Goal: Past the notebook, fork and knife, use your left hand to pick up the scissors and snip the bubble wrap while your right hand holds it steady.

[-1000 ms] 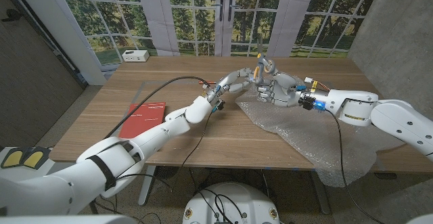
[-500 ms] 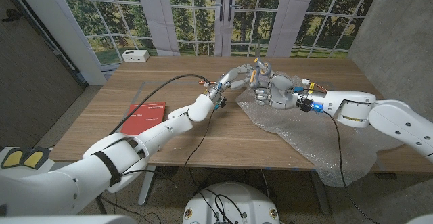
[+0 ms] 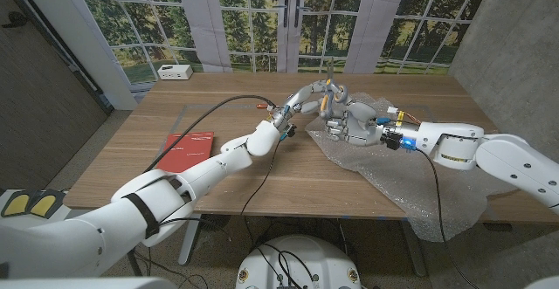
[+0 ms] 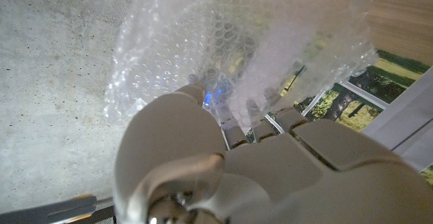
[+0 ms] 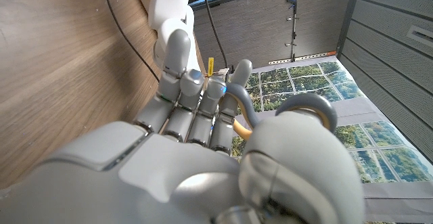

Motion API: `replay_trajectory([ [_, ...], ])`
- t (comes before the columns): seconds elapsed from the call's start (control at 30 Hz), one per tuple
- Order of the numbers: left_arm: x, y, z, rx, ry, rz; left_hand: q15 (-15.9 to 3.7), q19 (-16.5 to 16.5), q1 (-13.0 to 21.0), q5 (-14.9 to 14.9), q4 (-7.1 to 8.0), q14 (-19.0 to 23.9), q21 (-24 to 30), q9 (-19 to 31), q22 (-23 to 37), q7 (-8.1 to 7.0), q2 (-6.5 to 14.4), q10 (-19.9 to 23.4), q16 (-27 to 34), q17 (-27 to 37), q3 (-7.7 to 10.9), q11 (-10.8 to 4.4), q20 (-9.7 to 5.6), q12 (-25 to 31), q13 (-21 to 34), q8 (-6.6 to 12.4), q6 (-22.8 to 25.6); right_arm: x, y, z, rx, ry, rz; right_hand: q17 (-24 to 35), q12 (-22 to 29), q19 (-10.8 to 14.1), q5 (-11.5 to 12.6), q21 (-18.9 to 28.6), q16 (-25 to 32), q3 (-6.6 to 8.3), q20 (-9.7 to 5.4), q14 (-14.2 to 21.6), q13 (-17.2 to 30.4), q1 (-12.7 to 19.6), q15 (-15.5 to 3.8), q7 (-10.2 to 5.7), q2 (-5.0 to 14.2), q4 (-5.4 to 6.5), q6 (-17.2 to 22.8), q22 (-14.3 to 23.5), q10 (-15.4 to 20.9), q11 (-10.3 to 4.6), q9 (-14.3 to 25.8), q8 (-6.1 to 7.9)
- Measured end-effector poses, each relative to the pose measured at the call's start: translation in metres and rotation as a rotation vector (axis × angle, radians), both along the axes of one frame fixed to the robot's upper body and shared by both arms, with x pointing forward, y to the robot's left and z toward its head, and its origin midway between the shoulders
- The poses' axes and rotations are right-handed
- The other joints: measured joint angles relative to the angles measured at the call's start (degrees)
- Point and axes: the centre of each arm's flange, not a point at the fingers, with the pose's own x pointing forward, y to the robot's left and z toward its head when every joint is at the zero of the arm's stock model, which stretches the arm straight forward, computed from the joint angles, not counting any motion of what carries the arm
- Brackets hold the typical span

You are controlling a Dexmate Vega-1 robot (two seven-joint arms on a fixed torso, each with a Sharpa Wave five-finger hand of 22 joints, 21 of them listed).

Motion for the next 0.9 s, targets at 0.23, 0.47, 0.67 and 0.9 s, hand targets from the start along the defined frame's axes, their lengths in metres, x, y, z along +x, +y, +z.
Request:
replay_trajectory([
  [0.23,-0.001,-0.005,0.001,-0.002,0.0,-0.003,-0.21,0.0,0.0,0.0,0.02,0.2,0.0,-0.3,0.0,-0.1,0.0,0.5,0.0,0.0,0.47,0.08,0.0,0.0,0.0,-0.21,0.1,-0.002,0.0,-0.004,0.007,0.012,0.011,0.0,0.0,0.0,0.0,0.0,0.0,0.0,0.0,0.0,0.0,0.0,0.0,-0.1,0.0,0.0,0.1,0.1,0.0,0.01,0.2,-0.1],
  [0.47,-0.002,-0.009,0.002,-0.006,0.007,-0.005,-0.17,0.0,-0.2,-0.3,0.03,0.8,0.0,-0.3,0.0,-0.32,-0.2,1.5,0.0,0.0,0.46,-0.1,0.0,0.0,0.0,-0.42,0.3,-0.004,0.0,-0.008,0.017,0.026,0.024,0.0,0.1,0.0,0.0,0.0,0.0,0.0,0.0,0.0,0.2,0.0,0.0,-0.11,0.0,0.0,0.1,0.1,0.0,-0.02,0.5,-0.16],
  [0.67,-0.002,-0.015,0.002,-0.011,0.019,-0.011,0.01,0.2,-0.6,-0.3,-0.2,1.1,0.0,-0.3,0.0,-0.32,0.0,1.9,0.0,0.0,0.68,0.19,0.21,0.0,0.0,-0.42,0.3,-0.005,0.0,-0.012,0.024,0.037,0.029,0.0,0.1,0.0,0.0,0.0,0.0,0.0,0.0,0.0,0.4,0.0,0.0,-0.08,0.0,0.0,0.1,0.0,-0.1,-0.14,0.7,-0.39],
  [0.9,0.001,-0.02,0.006,-0.023,0.021,-0.003,-0.06,0.2,-0.8,-0.5,-0.21,1.3,0.0,-0.5,0.0,-0.32,-0.2,2.2,0.0,0.0,0.69,-0.1,0.21,0.0,0.0,-0.64,0.3,-0.006,-0.001,-0.015,0.029,0.043,0.03,0.0,0.2,0.0,0.0,0.0,0.0,0.0,0.0,0.0,0.2,0.0,0.0,0.01,0.0,0.0,0.2,0.1,-0.1,-0.14,0.7,-0.65],
])
